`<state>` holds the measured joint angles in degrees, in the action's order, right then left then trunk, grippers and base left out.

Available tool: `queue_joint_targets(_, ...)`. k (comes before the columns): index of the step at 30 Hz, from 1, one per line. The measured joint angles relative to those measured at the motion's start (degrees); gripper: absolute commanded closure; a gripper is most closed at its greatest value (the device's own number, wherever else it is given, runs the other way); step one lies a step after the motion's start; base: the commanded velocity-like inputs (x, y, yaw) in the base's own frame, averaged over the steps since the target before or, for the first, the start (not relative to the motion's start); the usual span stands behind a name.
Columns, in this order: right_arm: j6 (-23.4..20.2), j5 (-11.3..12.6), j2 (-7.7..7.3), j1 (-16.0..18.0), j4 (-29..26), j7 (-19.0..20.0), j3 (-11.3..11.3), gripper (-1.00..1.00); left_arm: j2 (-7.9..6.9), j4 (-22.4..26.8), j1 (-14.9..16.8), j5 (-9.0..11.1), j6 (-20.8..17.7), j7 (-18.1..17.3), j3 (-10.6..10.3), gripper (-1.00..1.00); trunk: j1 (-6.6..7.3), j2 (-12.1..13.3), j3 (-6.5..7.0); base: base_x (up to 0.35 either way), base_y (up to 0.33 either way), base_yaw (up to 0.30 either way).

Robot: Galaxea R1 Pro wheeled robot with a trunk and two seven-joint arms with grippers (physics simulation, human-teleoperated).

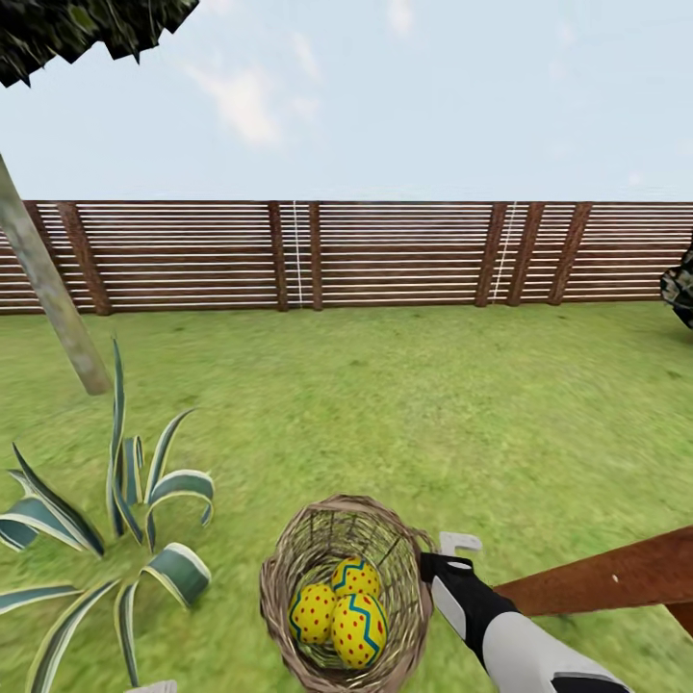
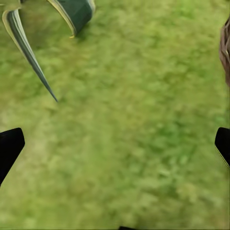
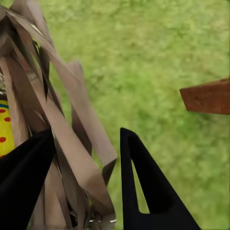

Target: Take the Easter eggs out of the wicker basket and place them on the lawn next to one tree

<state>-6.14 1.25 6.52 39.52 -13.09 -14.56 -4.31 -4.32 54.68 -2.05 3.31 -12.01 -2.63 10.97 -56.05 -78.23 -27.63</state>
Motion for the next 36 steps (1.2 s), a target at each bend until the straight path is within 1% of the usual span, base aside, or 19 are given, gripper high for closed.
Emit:
queue_joint_targets(7,0.0,0.0,-0.02,0.0,0.0,0.0,-0.1,1.00,0.00,-1.8,0.1,0.0,0.5,0.0,0.0,-1.00,0.00,0.0,0.00,0.338,0.000,0.000)
queue_joint_targets(21,0.0,0.0,0.00,0.0,-0.1,0.0,0.1,1.00,0.00,-2.1,0.2,0.1,0.7,0.0,-0.2,-1.00,-0.01,0.0,0.00,0.327,0.000,-0.021)
queue_joint_targets(27,-0.3,0.0,-0.03,0.0,-0.5,-0.2,0.0,1.00,0.00,-2.0,0.2,0.1,0.6,-0.2,-0.2,-1.00,-0.01,0.0,0.00,0.221,-0.050,0.000)
queue_joint_targets(31,-0.6,0.0,-0.25,0.0,-0.3,-0.2,-0.3,1.00,0.00,-2.0,0.2,0.1,0.6,-0.4,-0.2,-1.00,-0.03,0.0,0.00,0.064,-0.016,0.000)
queue_joint_targets(33,-0.6,0.1,-0.27,0.0,-0.2,-0.2,-0.2,1.00,0.00,-2.0,0.2,0.1,0.6,-0.2,-0.2,-1.00,-0.03,0.0,0.00,0.107,-0.003,0.000)
queue_joint_targets(36,-0.6,0.1,-0.42,0.0,-0.1,-0.2,-0.4,1.00,0.00,-2.1,0.2,0.0,0.7,-0.1,-0.3,-1.00,-0.01,0.0,0.00,0.266,-0.001,0.000)
